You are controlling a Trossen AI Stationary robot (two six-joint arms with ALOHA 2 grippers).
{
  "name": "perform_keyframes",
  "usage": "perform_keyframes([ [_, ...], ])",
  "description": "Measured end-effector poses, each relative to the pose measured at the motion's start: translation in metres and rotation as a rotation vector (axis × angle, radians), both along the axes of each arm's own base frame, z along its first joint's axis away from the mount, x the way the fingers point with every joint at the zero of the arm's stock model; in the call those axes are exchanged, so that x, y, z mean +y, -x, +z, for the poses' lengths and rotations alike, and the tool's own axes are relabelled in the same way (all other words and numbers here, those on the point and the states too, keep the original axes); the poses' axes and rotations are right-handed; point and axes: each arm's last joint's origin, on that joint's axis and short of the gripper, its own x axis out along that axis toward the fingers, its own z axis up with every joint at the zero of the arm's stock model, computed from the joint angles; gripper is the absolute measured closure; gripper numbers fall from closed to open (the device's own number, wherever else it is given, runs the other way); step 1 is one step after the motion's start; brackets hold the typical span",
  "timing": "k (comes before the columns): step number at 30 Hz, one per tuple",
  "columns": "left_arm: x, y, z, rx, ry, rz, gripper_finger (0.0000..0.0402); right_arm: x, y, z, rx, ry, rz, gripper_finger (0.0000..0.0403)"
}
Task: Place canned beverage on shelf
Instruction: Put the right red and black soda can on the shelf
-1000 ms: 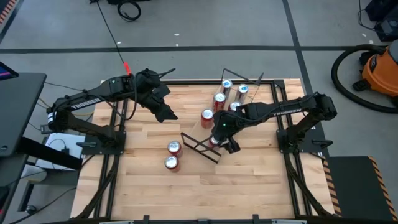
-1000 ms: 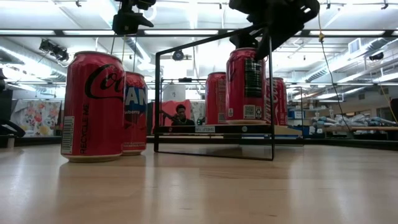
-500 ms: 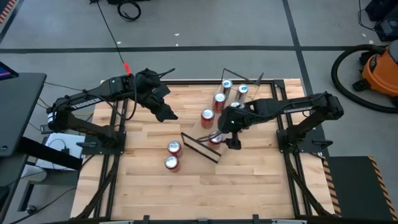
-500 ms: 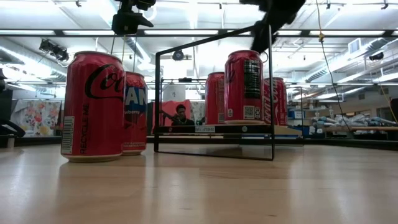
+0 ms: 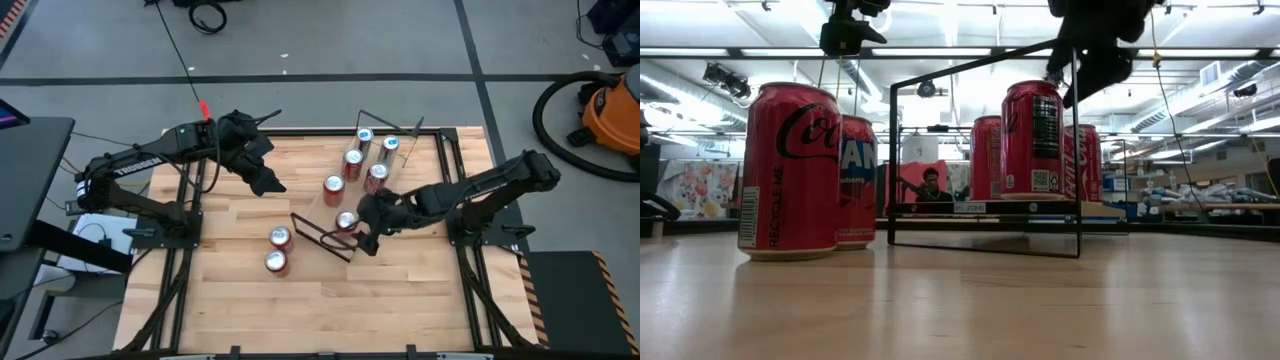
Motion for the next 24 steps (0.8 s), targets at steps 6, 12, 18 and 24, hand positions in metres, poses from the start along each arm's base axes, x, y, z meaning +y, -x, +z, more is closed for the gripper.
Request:
perform_keyframes([
  [6,0.0,0.0,0.0,0.001,0.004,0.003,0.0111,0.004,0.004,-0.018,-0.02,0.043,-0.053,0.0006],
  [12,0.0,0.0,0.0,0.002,0.007,0.005,0.0111,0.004,0.001,-0.036,-0.098,0.019,-0.044,0.0006],
  [18,0.0,0.0,0.0,0.004,0.014,0.012,0.0111,0.0,0.006,-0.054,-0.053,0.015,-0.015,0.0015],
  [24,0.0,0.0,0.0,0.003,0.012,0.01,0.0111,-0.006,0.01,-0.067,-0.036,0.035,-0.016,0.0049],
])
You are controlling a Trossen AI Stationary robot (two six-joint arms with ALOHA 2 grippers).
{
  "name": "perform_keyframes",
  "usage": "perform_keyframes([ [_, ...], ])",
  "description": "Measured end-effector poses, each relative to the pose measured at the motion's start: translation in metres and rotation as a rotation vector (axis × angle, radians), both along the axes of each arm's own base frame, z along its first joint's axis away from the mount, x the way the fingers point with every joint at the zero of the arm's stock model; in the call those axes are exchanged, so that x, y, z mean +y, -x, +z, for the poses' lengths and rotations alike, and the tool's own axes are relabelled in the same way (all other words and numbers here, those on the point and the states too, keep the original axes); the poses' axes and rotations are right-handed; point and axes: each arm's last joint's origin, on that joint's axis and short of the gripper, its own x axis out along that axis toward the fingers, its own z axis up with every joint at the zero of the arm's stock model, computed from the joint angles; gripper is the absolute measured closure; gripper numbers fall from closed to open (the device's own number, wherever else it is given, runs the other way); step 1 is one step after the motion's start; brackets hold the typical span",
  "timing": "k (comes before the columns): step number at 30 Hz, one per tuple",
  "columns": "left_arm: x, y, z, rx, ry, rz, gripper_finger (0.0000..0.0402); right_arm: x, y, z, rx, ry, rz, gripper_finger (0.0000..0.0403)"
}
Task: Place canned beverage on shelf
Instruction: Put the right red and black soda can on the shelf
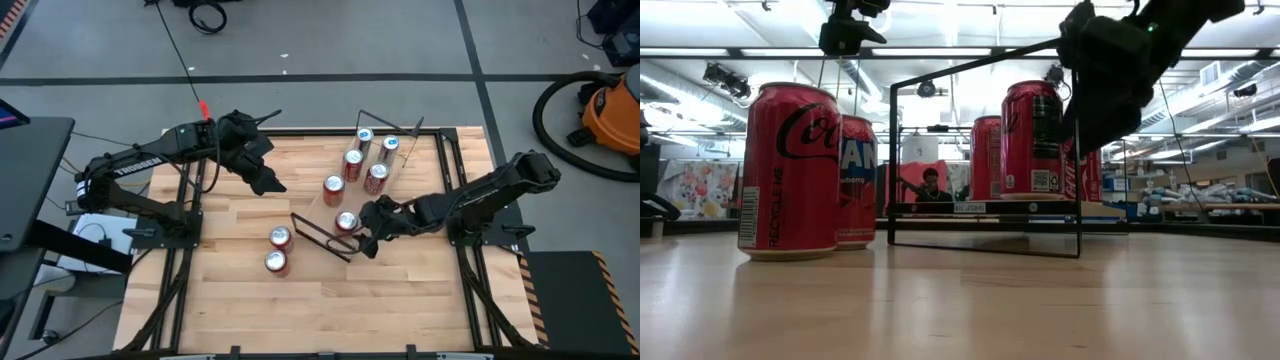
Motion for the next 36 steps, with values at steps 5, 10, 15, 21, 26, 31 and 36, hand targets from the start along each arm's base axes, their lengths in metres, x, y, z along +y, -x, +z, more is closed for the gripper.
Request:
perform_keyframes([
  [5,0.0,0.0,0.0,0.0,-0.001,-0.001,0.0111,-0.009,-0.001,-0.004,-0.006,0.001,-0.023,0.0075],
  [10,0.0,0.0,0.0,0.0,0.0,0.0,0.0111,-0.02,-0.003,-0.004,-0.001,0.026,-0.034,0.0095],
  [15,0.0,0.0,0.0,0.0,0.0,0.0,0.0111,-0.03,-0.004,-0.004,0.0,0.027,-0.067,0.011],
  [21,0.0,0.0,0.0,0.0,0.0,0.0,0.0111,-0.024,-0.004,-0.005,0.015,-0.078,0.026,0.0116],
  [26,0.0,0.0,0.0,0.0,0.0,0.0,0.0111,-0.02,-0.006,-0.003,-0.011,-0.05,0.052,0.0117],
  [31,0.0,0.0,0.0,-0.001,-0.005,-0.004,0.0111,-0.025,-0.006,-0.002,-0.005,0.046,0.058,0.0117],
  [36,0.0,0.0,0.0,-0.001,-0.005,-0.005,0.0111,-0.033,-0.006,-0.003,0.011,0.076,0.039,0.0117],
])
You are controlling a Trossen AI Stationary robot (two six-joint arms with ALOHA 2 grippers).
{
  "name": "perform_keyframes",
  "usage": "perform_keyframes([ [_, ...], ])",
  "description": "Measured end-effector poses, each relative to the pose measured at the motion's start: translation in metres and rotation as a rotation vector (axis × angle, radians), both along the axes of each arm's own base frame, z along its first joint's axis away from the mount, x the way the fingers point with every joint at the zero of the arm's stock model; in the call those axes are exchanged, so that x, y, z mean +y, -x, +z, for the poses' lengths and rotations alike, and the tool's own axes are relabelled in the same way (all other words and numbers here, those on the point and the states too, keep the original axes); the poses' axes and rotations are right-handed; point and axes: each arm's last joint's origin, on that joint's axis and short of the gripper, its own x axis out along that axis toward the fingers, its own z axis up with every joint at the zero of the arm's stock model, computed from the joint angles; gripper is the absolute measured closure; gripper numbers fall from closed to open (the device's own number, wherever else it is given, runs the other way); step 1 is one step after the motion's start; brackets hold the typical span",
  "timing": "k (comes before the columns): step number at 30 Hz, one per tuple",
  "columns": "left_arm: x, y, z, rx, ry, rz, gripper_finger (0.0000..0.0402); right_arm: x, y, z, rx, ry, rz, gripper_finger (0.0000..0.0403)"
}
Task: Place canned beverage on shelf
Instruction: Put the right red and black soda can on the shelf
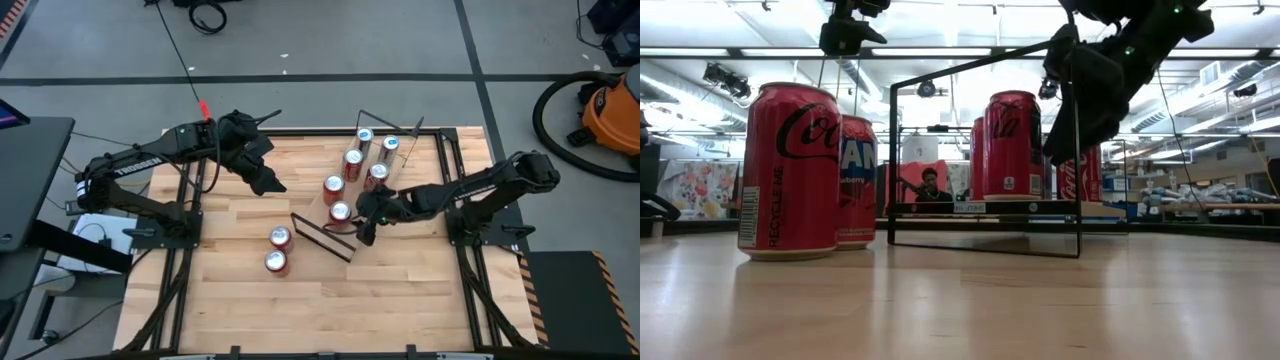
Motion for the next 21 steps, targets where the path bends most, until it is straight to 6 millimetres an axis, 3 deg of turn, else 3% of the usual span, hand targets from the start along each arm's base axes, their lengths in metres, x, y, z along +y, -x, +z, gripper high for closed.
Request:
perform_keyframes([
  [21,0.0,0.0,0.0,-0.001,-0.004,-0.003,0.0111,-0.006,-0.013,0.011,-0.162,-0.08,0.053,0.0117],
])
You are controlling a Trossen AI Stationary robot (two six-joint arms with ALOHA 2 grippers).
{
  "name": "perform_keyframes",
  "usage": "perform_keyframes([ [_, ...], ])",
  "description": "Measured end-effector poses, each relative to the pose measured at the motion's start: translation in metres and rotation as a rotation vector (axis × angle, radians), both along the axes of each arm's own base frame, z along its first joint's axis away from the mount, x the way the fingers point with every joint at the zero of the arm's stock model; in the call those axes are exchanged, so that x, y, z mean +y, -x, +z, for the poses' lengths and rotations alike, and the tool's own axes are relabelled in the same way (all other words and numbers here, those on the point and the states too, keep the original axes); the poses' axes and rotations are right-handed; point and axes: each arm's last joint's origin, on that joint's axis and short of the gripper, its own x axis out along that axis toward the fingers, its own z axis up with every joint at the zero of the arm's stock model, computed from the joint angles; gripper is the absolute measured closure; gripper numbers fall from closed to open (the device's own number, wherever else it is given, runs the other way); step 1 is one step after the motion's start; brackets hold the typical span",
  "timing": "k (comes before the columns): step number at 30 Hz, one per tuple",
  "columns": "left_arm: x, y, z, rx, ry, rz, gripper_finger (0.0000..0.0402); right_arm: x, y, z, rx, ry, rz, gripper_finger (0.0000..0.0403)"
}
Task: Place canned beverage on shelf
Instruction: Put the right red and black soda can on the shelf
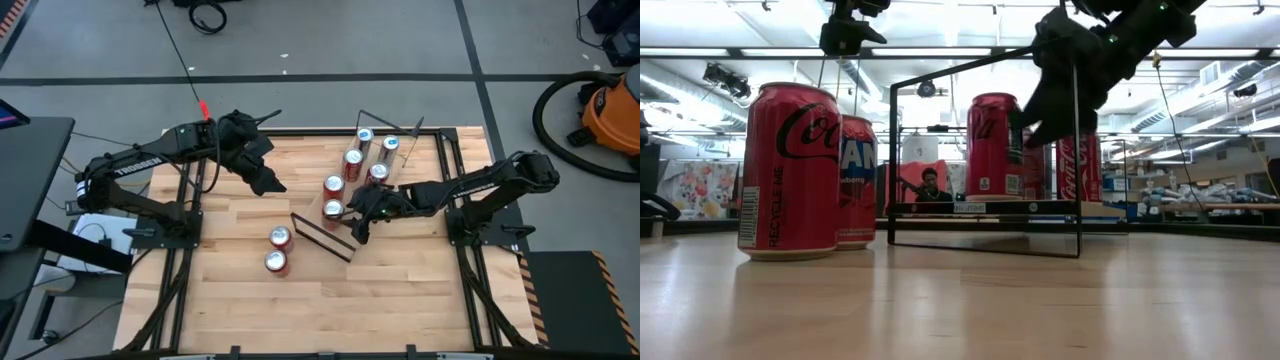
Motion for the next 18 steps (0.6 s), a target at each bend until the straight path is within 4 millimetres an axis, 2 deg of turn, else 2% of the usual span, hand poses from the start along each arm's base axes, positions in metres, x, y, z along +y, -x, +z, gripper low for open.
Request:
perform_keyframes([
  [3,0.0,0.0,0.0,0.0,0.0,0.0,0.0111,0.001,-0.005,-0.002,-0.02,-0.016,0.021,0.0117],
  [9,0.0,0.0,0.0,0.0,0.0,0.001,0.0111,0.005,-0.019,-0.018,-0.032,-0.074,0.043,0.0117],
  [18,0.0,0.0,0.0,0.003,0.004,0.003,0.0111,0.005,-0.019,-0.021,-0.017,-0.055,0.046,0.0117],
])
